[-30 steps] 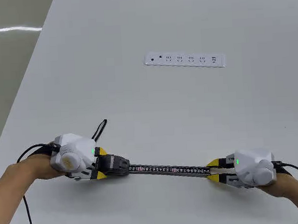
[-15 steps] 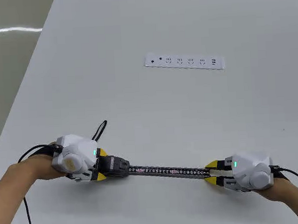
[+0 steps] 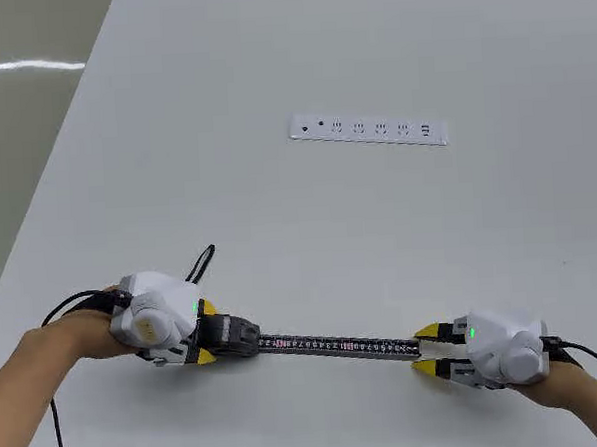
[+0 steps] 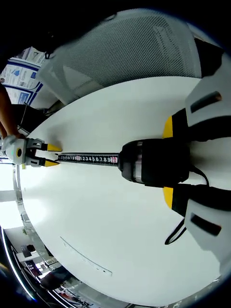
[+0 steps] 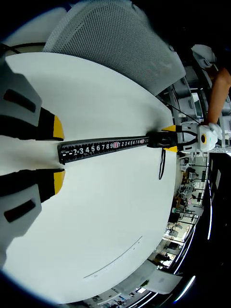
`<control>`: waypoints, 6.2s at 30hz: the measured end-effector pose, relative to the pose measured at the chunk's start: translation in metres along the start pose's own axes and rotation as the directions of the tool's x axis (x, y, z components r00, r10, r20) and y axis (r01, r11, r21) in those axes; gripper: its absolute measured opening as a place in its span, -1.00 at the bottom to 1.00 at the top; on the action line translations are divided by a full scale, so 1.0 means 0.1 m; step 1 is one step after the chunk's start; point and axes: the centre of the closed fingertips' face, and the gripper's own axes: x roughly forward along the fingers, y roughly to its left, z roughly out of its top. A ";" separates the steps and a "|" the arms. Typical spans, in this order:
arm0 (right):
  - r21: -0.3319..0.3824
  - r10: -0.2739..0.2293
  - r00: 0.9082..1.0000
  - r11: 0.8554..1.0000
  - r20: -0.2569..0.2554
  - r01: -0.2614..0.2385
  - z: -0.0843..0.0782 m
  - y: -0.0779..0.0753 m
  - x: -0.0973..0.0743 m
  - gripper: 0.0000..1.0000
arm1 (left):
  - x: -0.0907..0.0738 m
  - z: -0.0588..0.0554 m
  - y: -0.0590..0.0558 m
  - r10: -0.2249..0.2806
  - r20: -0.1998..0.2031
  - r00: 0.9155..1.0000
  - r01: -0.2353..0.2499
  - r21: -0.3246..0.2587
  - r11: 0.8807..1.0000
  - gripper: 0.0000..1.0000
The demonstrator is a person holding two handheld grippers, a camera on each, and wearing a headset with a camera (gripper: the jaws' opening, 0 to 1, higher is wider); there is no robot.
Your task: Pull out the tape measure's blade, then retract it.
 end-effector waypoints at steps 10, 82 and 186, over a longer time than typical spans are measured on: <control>0.058 -0.043 0.999 0.997 -0.003 0.043 0.00 0.00 -0.09 -0.45 | -0.07 0.05 0.01 0.023 0.036 0.999 -0.022 -0.034 0.999 -0.37; 0.429 -0.346 0.938 0.851 0.022 0.304 0.30 0.44 -0.61 0.49 | -0.62 0.02 -0.52 0.405 0.189 0.895 -0.262 -0.513 0.818 0.33; 0.525 -0.469 0.881 0.766 0.060 0.372 0.58 0.82 -0.68 0.92 | -0.58 0.30 -0.68 0.742 -0.004 0.670 -0.406 -0.839 0.362 0.98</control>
